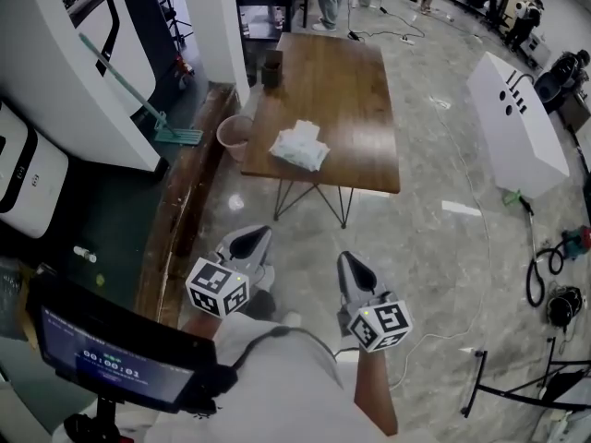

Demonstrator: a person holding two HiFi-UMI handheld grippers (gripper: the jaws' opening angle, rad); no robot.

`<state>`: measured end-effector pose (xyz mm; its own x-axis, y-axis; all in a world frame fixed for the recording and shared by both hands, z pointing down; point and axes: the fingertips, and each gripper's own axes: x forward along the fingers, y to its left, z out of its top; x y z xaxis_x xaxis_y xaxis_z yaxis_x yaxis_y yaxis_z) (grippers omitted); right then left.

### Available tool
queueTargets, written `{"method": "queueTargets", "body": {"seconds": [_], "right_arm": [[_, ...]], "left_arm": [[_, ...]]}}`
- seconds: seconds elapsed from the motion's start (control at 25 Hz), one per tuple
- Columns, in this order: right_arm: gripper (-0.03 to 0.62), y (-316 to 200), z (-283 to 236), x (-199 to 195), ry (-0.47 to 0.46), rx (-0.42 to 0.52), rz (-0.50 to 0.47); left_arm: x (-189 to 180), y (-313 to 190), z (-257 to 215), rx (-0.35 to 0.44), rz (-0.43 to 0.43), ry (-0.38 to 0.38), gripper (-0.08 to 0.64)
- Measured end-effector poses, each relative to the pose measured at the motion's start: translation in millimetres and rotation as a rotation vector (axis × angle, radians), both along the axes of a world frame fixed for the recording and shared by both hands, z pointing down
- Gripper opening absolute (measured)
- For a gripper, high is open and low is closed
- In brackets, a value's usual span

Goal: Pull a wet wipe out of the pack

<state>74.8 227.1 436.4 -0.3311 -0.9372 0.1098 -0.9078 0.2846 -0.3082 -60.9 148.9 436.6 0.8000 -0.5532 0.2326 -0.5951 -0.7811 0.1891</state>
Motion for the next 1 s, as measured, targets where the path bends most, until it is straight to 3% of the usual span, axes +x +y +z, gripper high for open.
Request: {"method": "queueTargets", "body": {"seconds": [0.48,1.0], "right_arm": [[0.008,-53,4,14,0.026,-0.026,0.04],[0.008,-194,-9,4,0.086,-0.051,0.099]], "left_arm": [[23,-61,12,-0.018,0.044,0.023,0.002],[48,-216,6,-0.026,0.183,0.036,0.002]]}}
